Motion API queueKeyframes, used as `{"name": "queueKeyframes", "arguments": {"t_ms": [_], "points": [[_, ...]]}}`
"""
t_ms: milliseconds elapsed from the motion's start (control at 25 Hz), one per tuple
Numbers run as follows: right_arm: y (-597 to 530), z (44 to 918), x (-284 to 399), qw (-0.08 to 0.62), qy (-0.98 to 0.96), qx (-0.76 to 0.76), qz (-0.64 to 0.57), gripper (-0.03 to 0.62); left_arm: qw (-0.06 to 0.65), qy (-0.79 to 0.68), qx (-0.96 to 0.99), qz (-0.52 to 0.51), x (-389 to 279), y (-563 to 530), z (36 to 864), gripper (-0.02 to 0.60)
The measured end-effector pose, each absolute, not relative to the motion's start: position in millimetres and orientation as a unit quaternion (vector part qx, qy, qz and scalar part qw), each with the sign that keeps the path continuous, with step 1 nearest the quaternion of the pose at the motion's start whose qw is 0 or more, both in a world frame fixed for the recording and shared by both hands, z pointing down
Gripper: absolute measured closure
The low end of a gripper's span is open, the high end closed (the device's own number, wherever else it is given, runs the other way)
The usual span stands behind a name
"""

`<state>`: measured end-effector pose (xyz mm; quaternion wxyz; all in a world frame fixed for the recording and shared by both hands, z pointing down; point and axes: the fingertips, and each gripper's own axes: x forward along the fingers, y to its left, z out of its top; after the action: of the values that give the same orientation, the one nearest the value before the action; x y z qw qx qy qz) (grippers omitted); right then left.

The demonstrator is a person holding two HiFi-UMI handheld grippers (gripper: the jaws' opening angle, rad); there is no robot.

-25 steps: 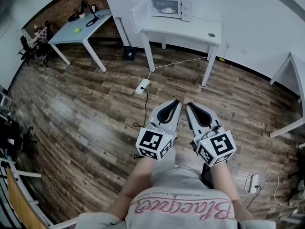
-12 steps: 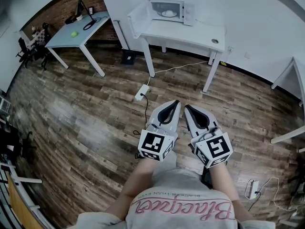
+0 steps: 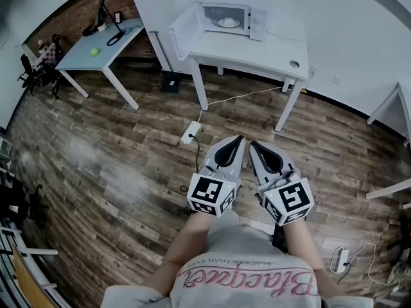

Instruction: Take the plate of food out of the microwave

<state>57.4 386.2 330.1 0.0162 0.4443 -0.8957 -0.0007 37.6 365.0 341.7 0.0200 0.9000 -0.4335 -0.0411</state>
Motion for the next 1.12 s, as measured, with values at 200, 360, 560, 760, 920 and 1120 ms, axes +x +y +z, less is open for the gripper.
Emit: {"name": "queueKeyframes", "arguments": {"t_ms": [200, 360, 560, 760, 920, 1120], "points": [[349.2, 329.6, 47.3, 0.022, -0.894, 0.447, -0.001, 0.577, 0.006, -0.422, 0.906, -0.028, 34.5, 332.0, 339.6, 0.575], [322.9, 328.4, 38.8, 0.025, -0.893, 0.45, -0.004, 0.577, 0.001, -0.415, 0.91, -0.021, 28.0, 303.4, 338.7, 0.575], [292.9, 326.8, 34.4, 0.026, -0.887, 0.461, -0.005, 0.577, 0.002, -0.407, 0.913, -0.025, 22.2, 270.8, 335.4, 0.575], [265.8, 328.3, 31.2, 0.022, -0.88, 0.475, -0.005, 0.577, 0.0, -0.402, 0.915, -0.029, 15.5, 246.2, 335.6, 0.575], [256.1, 333.0, 29.3, 0.02, -0.876, 0.483, 0.001, 0.577, 0.003, -0.4, 0.916, -0.034, 8.6, 237.0, 338.7, 0.575], [249.0, 334.3, 25.5, 0.02, -0.876, 0.482, 0.001, 0.577, 0.009, -0.393, 0.919, -0.035, 5.7, 229.0, 340.5, 0.575]]}}
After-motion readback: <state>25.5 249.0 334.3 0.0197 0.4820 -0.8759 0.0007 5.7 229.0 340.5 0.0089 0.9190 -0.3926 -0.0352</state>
